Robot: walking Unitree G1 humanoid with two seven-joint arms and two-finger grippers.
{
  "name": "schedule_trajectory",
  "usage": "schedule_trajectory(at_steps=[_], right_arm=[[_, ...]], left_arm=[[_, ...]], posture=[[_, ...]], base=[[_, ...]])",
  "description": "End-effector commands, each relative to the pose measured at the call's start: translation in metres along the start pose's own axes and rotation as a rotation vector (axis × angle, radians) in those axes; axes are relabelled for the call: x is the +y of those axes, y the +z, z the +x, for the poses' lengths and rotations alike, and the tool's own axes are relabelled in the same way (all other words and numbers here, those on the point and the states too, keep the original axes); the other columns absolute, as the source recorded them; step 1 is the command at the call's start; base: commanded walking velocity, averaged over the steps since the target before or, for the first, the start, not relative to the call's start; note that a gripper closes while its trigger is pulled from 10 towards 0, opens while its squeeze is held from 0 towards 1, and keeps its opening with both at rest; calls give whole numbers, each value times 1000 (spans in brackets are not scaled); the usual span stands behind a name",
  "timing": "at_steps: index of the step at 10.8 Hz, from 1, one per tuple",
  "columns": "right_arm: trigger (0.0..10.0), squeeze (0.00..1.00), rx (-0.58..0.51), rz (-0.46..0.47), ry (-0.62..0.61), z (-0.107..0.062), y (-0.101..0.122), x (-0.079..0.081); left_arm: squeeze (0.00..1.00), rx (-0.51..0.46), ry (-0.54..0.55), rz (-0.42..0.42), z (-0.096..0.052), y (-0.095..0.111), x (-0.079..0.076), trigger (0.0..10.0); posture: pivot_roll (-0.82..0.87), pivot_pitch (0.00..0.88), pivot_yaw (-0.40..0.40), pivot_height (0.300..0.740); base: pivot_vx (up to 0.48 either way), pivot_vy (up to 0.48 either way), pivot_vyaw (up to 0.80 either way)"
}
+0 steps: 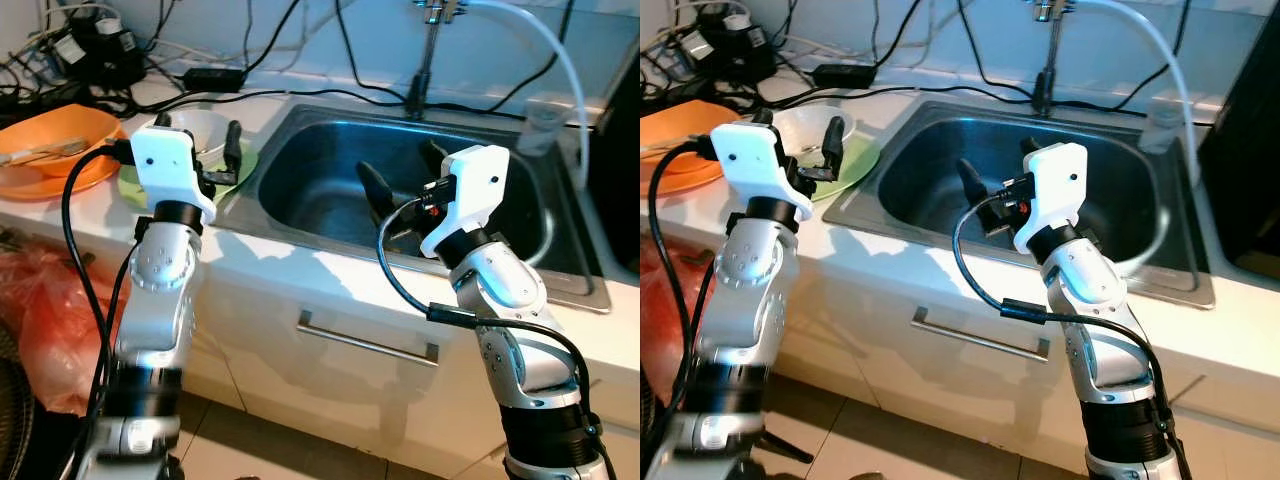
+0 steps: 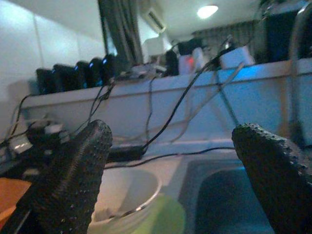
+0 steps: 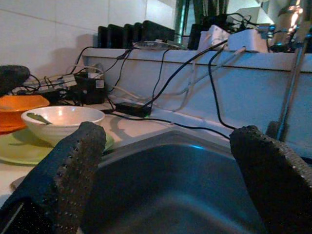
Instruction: Kitchen organization
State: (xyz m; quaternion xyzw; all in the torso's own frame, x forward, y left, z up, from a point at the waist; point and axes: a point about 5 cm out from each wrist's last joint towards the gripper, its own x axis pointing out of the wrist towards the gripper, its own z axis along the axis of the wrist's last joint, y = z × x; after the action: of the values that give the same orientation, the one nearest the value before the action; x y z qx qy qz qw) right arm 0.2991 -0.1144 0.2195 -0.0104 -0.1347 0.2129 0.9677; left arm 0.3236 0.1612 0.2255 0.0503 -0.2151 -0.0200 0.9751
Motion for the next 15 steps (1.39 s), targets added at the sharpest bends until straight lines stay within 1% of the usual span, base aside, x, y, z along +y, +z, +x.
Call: schedule_trajectory(at_steps=[1,3,4,5,7,13,15], right_arm=[[10000,0,-34,-9,-12,1,11,-2],[10000,0,-80,-25,-23,3,23,-3],[10000,0,-101,-29,-27,5,29,-2],[10000,0,-113,-32,-26,6,32,-1],[10000,0,-110,-35,-25,7,32,-1],[10000,0,-90,-37,-15,8,28,1],[10000,0,-83,-37,-12,7,26,3]], left_arm=[[0,-16,-33,9,-2,7,-7,10000],[0,-96,-68,13,1,27,-14,10000],[0,-103,-71,10,2,30,-15,10000],[0,-99,-65,4,3,31,-14,10000],[0,-102,-62,-13,6,35,-15,10000],[0,-87,-68,-27,6,35,-16,10000],[0,-79,-77,-29,5,33,-18,10000]], posture=[[0,0,29,740],[-2,0,30,740],[-4,0,32,740],[-6,0,33,740],[-6,0,33,740],[-3,0,32,740],[-3,0,33,740]], base=[[0,0,0],[0,0,0],[266,0,0],[281,0,0],[336,0,0],[317,242,0],[0,0,0]])
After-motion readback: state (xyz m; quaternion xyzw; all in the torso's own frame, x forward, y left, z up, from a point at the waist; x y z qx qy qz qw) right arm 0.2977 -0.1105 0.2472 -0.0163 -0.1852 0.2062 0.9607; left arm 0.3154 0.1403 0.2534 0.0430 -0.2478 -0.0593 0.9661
